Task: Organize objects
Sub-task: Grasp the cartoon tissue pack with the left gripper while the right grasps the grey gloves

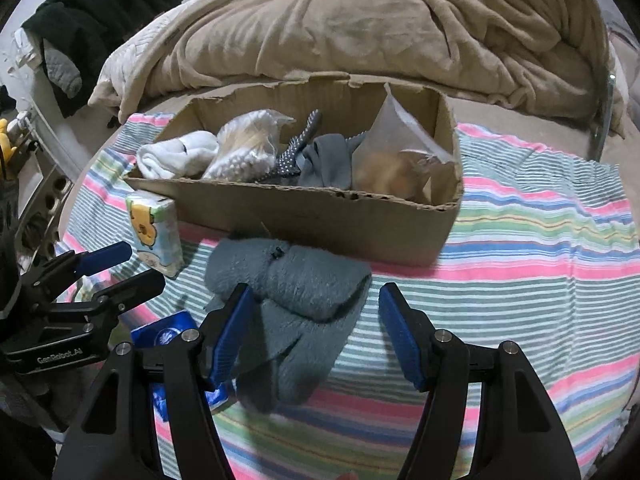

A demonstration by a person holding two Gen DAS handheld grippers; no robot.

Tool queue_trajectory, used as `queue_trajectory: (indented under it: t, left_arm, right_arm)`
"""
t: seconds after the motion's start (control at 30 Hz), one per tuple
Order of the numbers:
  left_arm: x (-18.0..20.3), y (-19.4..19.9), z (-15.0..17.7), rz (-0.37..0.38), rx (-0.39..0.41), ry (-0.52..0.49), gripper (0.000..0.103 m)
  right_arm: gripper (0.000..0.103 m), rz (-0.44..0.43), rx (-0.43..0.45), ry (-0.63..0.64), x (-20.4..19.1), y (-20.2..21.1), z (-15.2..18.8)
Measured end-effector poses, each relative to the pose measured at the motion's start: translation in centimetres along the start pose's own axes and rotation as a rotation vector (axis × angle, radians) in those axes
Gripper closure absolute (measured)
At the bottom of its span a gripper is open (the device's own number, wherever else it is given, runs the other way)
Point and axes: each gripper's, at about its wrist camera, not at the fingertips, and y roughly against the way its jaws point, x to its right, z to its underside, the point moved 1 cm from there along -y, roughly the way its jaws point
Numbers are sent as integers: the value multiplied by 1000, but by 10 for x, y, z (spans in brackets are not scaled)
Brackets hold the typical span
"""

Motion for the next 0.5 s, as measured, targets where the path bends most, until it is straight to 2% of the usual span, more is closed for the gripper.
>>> queue_trajectory:
  t: [0.17,0.33,0.4,0.43,0.5]
  left_arm:
    - [-7,-7,-5,-9,25,24,27]
    - [-8,-16,-7,-23,15,17,29]
    - [-9,-17,-7,-24,17,15,32]
    - [-10,-19,-7,-27,16,16,41]
    - [-10,-22,-7,-22,11,16,47]
  right_arm:
    - [35,-23,1,-9,2,-9,-4]
    - [35,-41,-10,-5,-1,-18,-9]
    - [35,-44,-13,-1,-2,-19,-9]
    - [36,-47,-14,-2,-2,-20,-9]
    - [44,-61,-19,-1,-3,-20,-8]
